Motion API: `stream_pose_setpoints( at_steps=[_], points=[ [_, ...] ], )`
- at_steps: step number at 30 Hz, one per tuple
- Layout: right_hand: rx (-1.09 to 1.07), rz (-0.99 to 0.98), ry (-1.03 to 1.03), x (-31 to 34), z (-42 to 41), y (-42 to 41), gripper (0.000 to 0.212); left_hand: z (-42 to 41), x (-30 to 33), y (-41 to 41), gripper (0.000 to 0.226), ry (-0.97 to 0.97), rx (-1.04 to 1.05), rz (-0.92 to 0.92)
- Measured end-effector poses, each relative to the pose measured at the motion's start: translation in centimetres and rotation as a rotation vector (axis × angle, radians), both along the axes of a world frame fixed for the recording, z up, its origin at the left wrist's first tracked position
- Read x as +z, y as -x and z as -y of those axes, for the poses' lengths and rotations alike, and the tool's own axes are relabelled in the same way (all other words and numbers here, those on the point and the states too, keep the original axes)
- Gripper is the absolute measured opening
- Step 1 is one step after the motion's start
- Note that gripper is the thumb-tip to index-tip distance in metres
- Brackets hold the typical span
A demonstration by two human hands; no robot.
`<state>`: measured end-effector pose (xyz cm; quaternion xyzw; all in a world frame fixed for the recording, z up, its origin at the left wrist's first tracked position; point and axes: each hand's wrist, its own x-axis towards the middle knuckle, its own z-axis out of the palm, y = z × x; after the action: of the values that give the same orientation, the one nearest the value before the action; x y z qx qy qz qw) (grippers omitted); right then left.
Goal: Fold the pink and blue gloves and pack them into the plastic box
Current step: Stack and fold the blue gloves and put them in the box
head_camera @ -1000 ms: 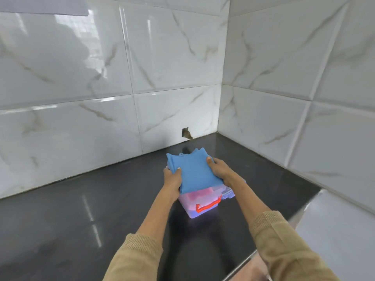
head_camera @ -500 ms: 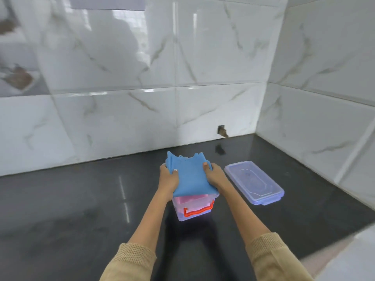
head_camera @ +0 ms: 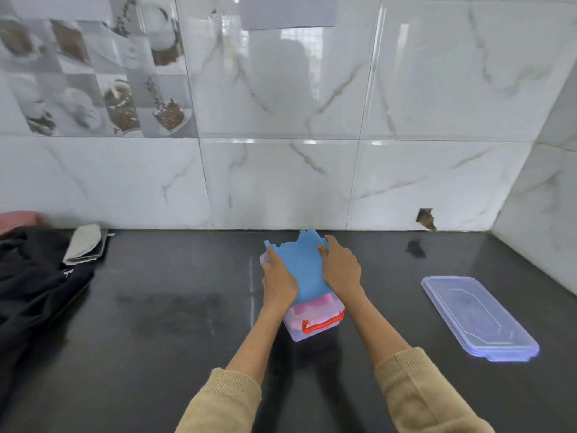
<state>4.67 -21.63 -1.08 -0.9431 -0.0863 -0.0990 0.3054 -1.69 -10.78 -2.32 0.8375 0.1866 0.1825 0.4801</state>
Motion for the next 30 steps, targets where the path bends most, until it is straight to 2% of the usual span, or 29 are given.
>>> stream_pose_setpoints(
  at_steps=[2, 6, 8, 11, 15, 20, 23, 27, 30],
  points=[
    [0.058, -0.026, 0.077, 0.0, 0.0, -0.7, 0.039, 0.7, -0.2, -0.2, 0.065, -0.066, 0.025, -0.026],
    [0.090, -0.017, 0.162, -1.3, -0.2, -0.4, 0.041, 1.6, -1.5, -0.5, 0.067, -0.446, 0.112, -0.179],
    [0.085, 0.020, 0.240, -2.0, -0.4, 0.1, 0.048, 1.2, -2.0, -0.5, 0.066, -0.553, 0.120, -0.277],
    [0.053, 0.085, 0.403, -2.3, -0.4, 0.4, 0.055, 0.3, -2.4, -0.7, 0.064, -0.517, 0.059, -0.348],
    [-0.024, 0.094, 0.559, -2.7, 0.0, 1.0, 0.054, 0.0, -2.2, -0.9, 0.060, -0.486, -0.088, -0.340],
    [-0.144, 0.066, 0.538, -3.1, 1.0, 1.8, 0.048, -0.2, -1.4, -1.8, 0.058, -0.502, -0.327, -0.353],
    [-0.157, 0.132, 0.512, -3.4, 1.0, 2.4, 0.049, -0.2, -1.5, -1.9, 0.060, -0.516, -0.359, -0.396],
    [-0.072, 0.157, 0.579, -3.1, 1.7, 2.3, 0.067, 0.4, -2.1, -1.6, 0.059, -0.772, -0.242, -0.457],
    [0.029, 0.159, 0.650, -3.0, 1.6, 1.8, 0.062, 0.8, -2.0, -1.7, 0.061, -1.020, -0.133, -0.472]
  ],
)
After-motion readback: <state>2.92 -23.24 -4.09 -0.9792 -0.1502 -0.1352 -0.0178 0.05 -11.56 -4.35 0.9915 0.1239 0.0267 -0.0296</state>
